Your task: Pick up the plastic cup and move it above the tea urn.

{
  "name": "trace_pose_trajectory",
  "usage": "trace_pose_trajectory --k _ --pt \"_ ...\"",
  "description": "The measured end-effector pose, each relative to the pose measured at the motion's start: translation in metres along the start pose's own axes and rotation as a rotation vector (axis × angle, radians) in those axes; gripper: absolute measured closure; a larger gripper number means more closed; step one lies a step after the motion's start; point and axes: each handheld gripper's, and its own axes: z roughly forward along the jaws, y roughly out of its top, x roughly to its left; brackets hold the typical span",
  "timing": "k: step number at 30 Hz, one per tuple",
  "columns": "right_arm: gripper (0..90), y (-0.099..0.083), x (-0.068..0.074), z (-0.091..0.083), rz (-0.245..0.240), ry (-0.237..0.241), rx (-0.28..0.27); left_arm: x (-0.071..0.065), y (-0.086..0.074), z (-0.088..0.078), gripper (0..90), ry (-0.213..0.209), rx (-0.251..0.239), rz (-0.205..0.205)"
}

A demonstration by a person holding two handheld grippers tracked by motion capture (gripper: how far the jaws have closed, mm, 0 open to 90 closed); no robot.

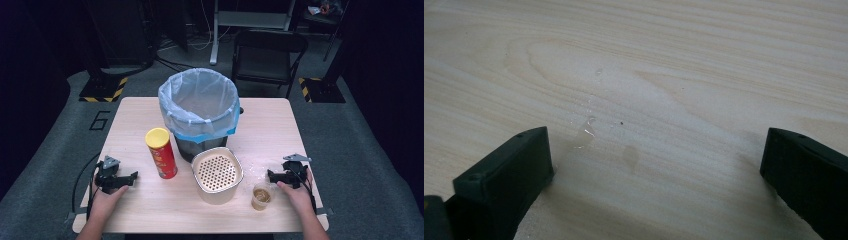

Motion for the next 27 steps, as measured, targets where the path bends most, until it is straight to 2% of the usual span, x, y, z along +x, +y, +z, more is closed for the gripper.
trace_pose_trajectory --k 7,15,18,24,27 --pt "0.0 -0.001 0.000 -0.001 0.000 0.008 0.004 -0.001 0.000 0.000 12.4 -0.005 0.001 0.006" --pt "3.0 -0.003 -0.002 -0.004 -0.012 0.009 -0.002 -0.002 -0.001 0.000 12.6 -0.004 0.004 -0.007" --pt "6.0 -0.003 -0.002 -0.005 0.003 0.005 -0.011 -0.002 -0.001 -0.001 12.8 -0.004 -0.005 -0.007" --pt "29.1 -0.002 -0.004 -0.010 -0.006 0.010 -0.022 -0.005 -0.003 -0.002 12.8 0.001 -0.004 -0.012" --pt "37.4 -0.002 -0.003 -0.011 -0.006 0.014 -0.025 -0.005 -0.003 -0.002 12.8 0.002 -0.005 -0.012"
